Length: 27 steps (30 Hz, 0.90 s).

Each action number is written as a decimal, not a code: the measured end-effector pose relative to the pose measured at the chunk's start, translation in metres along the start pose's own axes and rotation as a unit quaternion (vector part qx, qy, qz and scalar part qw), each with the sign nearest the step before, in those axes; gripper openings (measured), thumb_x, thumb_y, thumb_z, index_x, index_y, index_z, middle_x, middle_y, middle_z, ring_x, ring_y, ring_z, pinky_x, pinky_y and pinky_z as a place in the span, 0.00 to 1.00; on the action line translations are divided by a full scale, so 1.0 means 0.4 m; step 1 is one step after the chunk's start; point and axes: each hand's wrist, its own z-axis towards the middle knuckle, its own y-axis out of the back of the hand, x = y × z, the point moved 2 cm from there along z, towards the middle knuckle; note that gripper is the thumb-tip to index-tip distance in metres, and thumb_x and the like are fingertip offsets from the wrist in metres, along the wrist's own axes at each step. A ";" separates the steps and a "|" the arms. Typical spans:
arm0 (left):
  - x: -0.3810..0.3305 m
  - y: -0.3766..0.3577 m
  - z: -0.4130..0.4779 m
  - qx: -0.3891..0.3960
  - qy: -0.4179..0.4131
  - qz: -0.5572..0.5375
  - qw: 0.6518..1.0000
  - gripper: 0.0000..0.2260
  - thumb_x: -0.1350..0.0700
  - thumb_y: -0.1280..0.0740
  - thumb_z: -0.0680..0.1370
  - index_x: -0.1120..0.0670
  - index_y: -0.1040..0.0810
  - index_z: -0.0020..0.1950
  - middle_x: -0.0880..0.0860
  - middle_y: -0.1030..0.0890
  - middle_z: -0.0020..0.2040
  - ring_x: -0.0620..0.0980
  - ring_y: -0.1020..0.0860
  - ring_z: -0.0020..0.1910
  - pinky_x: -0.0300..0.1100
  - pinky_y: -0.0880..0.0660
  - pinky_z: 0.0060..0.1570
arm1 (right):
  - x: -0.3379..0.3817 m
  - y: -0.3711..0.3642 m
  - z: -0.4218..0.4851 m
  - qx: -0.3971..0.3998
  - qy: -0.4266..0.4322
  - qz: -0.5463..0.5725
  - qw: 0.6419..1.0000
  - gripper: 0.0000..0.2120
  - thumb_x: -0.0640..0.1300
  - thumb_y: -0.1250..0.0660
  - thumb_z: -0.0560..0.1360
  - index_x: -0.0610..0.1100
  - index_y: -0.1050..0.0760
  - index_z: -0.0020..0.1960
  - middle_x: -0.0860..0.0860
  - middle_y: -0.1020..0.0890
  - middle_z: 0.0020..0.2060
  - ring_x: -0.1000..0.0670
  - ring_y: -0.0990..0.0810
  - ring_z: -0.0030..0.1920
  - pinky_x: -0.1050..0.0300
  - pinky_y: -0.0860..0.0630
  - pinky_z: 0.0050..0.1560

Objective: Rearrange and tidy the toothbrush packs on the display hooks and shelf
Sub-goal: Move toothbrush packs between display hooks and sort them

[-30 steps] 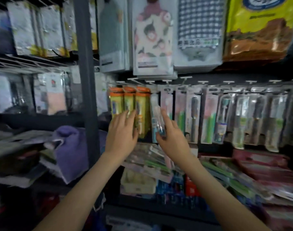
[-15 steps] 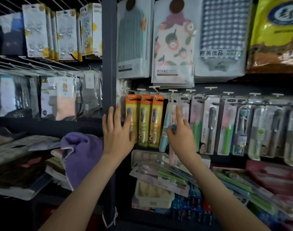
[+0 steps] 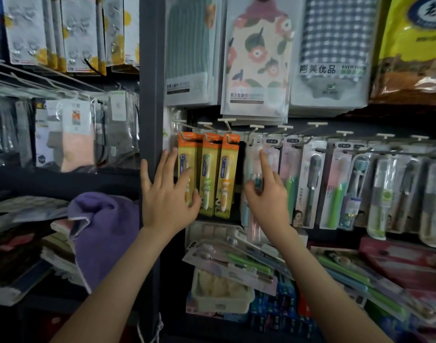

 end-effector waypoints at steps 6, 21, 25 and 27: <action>-0.005 0.001 0.000 0.012 -0.007 0.020 1.000 0.19 0.48 0.40 0.72 0.56 0.19 0.56 0.61 0.32 0.71 0.57 0.35 0.71 0.64 0.51 0.71 | 0.004 -0.030 0.018 0.002 -0.012 -0.013 1.000 0.30 0.43 0.41 0.79 0.52 0.50 0.77 0.51 0.32 0.49 0.52 0.27 0.35 0.72 0.33 0.31; -0.007 -0.004 -0.012 0.007 -0.016 0.017 1.000 0.12 0.53 0.36 0.72 0.56 0.18 0.50 0.61 0.27 0.66 0.58 0.32 0.69 0.62 0.52 0.71 | -0.084 -0.029 0.027 0.070 0.021 -0.167 0.983 0.34 0.43 0.44 0.80 0.58 0.63 0.76 0.40 0.28 0.59 0.48 0.27 0.32 0.55 0.30 0.27; -0.088 -0.012 -0.031 -0.018 -0.004 -0.012 1.000 0.12 0.59 0.35 0.71 0.57 0.20 0.53 0.62 0.26 0.63 0.59 0.32 0.66 0.61 0.47 0.68 | -0.144 0.029 -0.005 0.090 0.020 -0.138 0.986 0.30 0.49 0.45 0.81 0.55 0.58 0.77 0.44 0.27 0.61 0.44 0.23 0.40 0.51 0.24 0.34; -0.181 -0.020 -0.045 -0.024 -0.014 -0.067 0.997 0.14 0.61 0.34 0.70 0.57 0.22 0.55 0.62 0.24 0.57 0.59 0.29 0.58 0.58 0.35 0.60 | -0.195 0.066 -0.010 0.075 0.002 -0.131 0.989 0.30 0.47 0.44 0.81 0.52 0.56 0.77 0.44 0.33 0.68 0.42 0.23 0.47 0.49 0.22 0.40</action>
